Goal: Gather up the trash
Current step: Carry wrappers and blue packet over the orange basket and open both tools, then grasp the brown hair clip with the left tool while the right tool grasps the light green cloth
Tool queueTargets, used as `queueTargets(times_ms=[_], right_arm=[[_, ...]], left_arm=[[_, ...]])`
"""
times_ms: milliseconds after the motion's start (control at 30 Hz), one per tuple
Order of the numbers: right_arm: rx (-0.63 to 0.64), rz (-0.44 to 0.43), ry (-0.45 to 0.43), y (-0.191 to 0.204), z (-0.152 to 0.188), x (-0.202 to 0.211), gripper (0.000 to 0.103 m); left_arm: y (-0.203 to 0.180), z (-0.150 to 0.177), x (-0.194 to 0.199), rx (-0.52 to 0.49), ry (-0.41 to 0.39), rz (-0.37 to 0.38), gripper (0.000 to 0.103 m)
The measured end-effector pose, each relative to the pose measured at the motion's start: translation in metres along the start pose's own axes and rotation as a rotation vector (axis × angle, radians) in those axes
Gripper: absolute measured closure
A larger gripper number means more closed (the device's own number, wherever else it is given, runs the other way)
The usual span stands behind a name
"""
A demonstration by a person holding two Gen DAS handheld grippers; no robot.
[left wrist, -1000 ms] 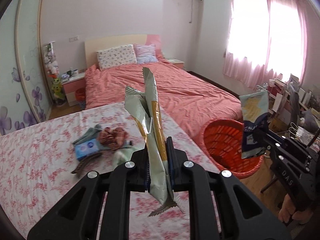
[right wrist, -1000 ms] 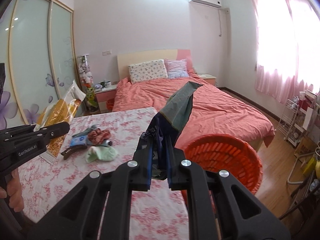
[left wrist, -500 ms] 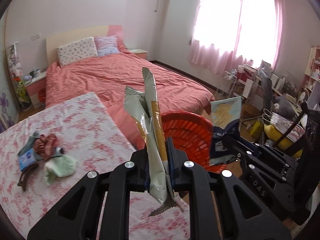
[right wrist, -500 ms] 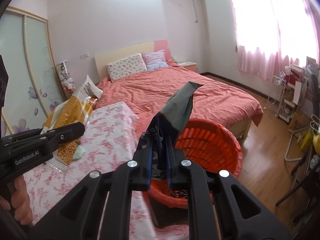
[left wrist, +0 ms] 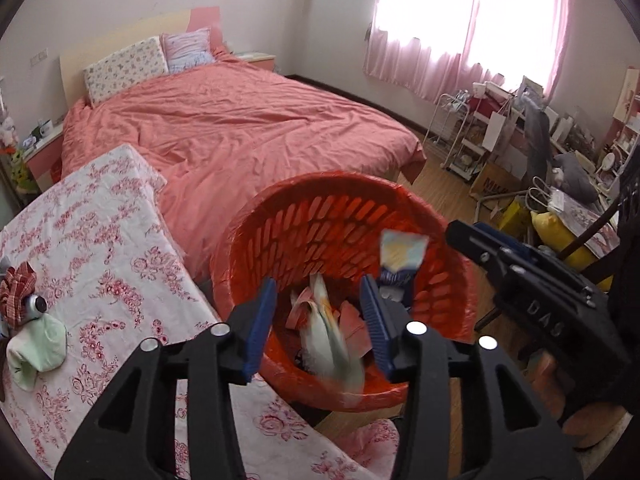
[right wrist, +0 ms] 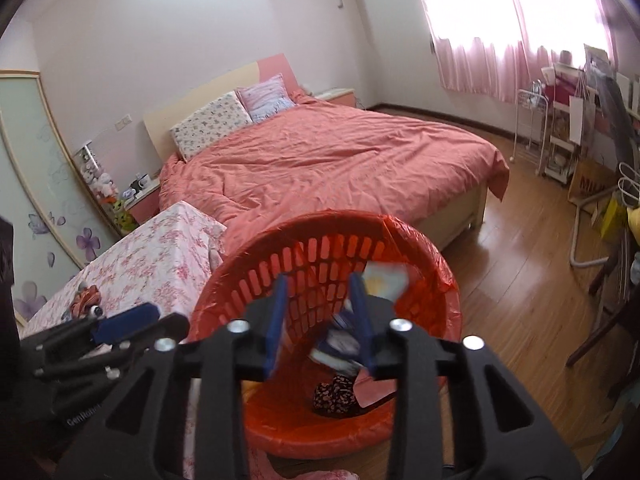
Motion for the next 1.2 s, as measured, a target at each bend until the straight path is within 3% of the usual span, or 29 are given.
queueTargets(times_ms=[33, 133, 200, 267, 367, 500, 733, 933, 1067, 1200], right_arm=[[0.0, 0.005, 0.003, 0.0, 0.001, -0.002, 0.063], [0.014, 0.022, -0.005, 0.001, 0.003, -0.001, 0.044], [0.044, 0.043, -0.017, 0.01, 0.005, 0.005, 0.032], [0.076, 0.062, -0.027, 0.021, 0.007, 0.011, 0.021], [0.106, 0.068, -0.038, 0.036, 0.01, 0.017, 0.012], [0.181, 0.063, -0.028, 0.065, 0.015, 0.019, 0.01], [0.275, -0.015, 0.023, 0.143, 0.037, 0.009, 0.01], [0.319, -0.133, 0.076, 0.231, 0.056, -0.01, 0.01], [0.372, -0.181, 0.112, 0.287, 0.065, -0.024, 0.011], [0.378, -0.241, 0.15, 0.338, 0.07, -0.041, 0.018]], left_arm=[[0.004, 0.001, 0.001, 0.006, 0.003, -0.009, 0.054], [0.016, 0.004, 0.007, 0.019, -0.011, -0.056, 0.043], [0.031, 0.007, 0.018, 0.03, -0.04, -0.109, 0.03], [0.05, 0.011, 0.028, 0.043, -0.057, -0.164, 0.023], [0.085, 0.021, 0.043, 0.081, -0.064, -0.239, 0.014], [0.133, 0.039, 0.068, 0.107, -0.08, -0.379, 0.003], [0.22, 0.065, 0.121, 0.23, -0.092, -0.536, 0.002], [0.29, 0.086, 0.15, 0.283, -0.117, -0.679, 0.002], [0.327, 0.098, 0.163, 0.368, -0.111, -0.669, 0.002], [0.351, 0.107, 0.172, 0.446, -0.113, -0.636, 0.002]])
Point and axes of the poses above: each gripper's, at about its wrist camera, not at the fingertips, and x roughly against the way its jaws point, y to its left, z to its underside, the point moved 6 cm from there along -x, roughly the way its jaws point, and after that the axes turned 9 degrees about x, right-handed, at the moved point
